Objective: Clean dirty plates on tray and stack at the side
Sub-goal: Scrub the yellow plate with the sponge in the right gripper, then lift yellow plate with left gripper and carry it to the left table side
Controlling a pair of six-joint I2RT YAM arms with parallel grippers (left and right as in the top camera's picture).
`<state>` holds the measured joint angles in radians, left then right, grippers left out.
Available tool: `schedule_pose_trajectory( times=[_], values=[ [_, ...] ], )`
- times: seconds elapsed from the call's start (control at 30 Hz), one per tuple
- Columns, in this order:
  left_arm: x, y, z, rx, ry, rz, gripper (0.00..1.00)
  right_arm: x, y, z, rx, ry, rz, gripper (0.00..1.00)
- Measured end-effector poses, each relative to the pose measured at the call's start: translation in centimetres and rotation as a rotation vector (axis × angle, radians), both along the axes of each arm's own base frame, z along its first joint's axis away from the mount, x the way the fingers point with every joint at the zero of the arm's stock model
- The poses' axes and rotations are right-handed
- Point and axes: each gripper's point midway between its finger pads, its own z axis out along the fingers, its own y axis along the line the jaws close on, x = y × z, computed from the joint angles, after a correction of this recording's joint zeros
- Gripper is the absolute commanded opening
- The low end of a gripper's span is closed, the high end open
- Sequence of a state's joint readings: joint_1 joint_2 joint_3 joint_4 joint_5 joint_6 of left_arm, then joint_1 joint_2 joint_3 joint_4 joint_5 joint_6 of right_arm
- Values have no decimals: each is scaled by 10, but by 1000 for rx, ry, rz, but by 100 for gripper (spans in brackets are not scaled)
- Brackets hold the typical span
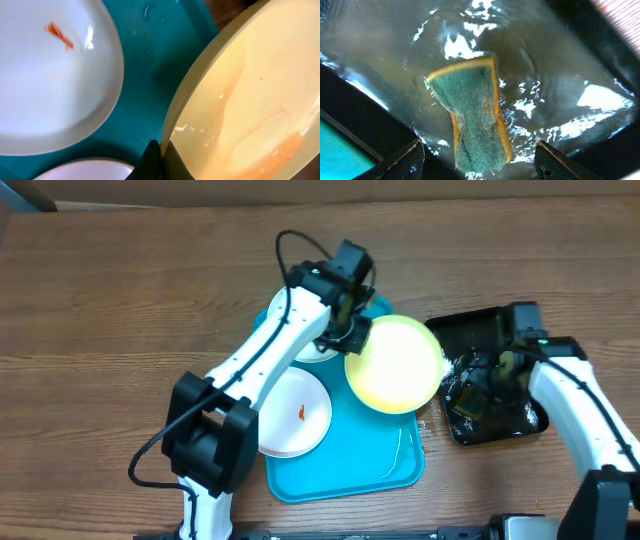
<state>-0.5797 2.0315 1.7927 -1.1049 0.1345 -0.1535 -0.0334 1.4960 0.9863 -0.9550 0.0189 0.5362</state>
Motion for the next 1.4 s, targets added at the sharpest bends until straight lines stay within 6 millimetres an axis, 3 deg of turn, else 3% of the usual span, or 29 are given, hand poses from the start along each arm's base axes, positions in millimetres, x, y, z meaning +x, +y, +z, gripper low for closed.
schedule_pose_trajectory(
  times=[0.17,0.27,0.53,0.83,1.17,1.4],
  values=[
    [14,-35,22,-1,-169,-41,4,7,-22,40,120,-118,-77,73],
    [19,-59,31,-7,-276,-50,4,-1,-36,57,192,-159,-141,72],
    [38,-110,70,-21,-601,-12,4,-18,-48,61,294,-146,-225,72],
    [39,-116,101,134,-845,-1,4,-18,-45,62,307,-153,-200,72],
    [22,-146,144,224,-1084,-73,4,-17,-44,62,309,-158,-190,72],
    [15,-153,161,295,-1173,-117,4,-17,-44,62,308,-159,-184,72]
  ],
)
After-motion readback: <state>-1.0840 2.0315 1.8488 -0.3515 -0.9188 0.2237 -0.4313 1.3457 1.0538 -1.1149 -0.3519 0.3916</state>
